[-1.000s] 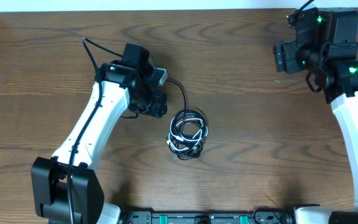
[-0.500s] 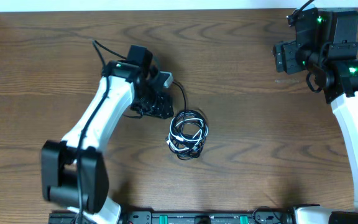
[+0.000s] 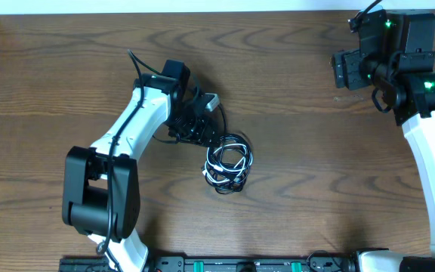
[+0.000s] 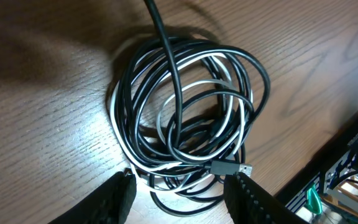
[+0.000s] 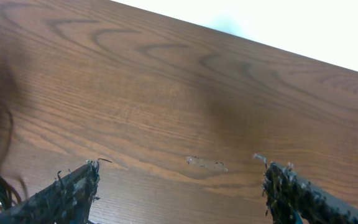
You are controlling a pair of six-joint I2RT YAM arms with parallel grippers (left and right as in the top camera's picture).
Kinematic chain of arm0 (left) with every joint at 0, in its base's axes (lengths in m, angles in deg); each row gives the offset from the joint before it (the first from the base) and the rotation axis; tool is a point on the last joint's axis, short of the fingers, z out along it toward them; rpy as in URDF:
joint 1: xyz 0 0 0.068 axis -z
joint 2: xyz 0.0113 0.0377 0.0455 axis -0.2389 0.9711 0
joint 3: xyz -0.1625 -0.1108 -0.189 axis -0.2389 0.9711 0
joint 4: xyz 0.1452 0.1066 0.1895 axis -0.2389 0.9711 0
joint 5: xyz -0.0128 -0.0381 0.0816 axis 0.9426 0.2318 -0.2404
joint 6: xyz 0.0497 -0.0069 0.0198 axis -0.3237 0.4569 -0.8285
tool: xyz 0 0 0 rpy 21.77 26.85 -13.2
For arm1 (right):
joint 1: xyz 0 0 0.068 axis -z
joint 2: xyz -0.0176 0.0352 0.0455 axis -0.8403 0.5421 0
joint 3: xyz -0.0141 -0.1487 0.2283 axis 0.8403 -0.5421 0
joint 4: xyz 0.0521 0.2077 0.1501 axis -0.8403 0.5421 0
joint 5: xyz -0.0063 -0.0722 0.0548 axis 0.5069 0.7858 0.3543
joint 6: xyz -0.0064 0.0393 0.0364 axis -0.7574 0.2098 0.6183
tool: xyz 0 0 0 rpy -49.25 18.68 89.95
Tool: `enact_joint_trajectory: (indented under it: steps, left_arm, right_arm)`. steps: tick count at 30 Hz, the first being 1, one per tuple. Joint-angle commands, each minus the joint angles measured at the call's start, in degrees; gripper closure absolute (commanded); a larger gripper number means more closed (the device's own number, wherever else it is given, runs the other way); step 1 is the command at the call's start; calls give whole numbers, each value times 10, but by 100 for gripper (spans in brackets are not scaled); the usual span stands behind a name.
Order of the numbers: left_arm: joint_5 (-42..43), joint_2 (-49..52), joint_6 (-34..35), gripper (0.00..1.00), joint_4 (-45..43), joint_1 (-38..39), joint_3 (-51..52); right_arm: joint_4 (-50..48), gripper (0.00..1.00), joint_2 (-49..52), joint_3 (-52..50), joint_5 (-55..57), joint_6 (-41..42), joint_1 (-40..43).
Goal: Untangle cables
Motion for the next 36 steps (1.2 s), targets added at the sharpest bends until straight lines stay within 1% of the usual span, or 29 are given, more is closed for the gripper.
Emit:
enact_joint_trajectory:
  steps: [1, 6, 16, 20, 28, 31, 36]
  left_arm:
    - [1, 28, -10, 48, 1, -2, 1]
    - [-10, 45, -8, 49, -3, -2, 1]
    - [-11, 46, -8, 48, -8, -2, 1]
    - [-32, 48, 3, 48, -16, -1, 1]
    - [-31, 80, 5, 48, -18, 0, 1]
    - [-7, 101, 5, 49, -24, 0, 1]
    - [-7, 103, 5, 49, -29, 4, 1]
  right_arm:
    - [3, 17, 0, 6, -5, 6, -1]
    - [3, 17, 0, 6, -5, 6, -1]
    - [3, 16, 0, 6, -6, 6, -1]
    - [3, 16, 0, 6, -6, 6, -1]
    - [4, 16, 0, 6, -6, 2, -1]
    - [4, 16, 0, 6, -6, 1, -1]
    - [3, 16, 0, 6, -6, -1, -1]
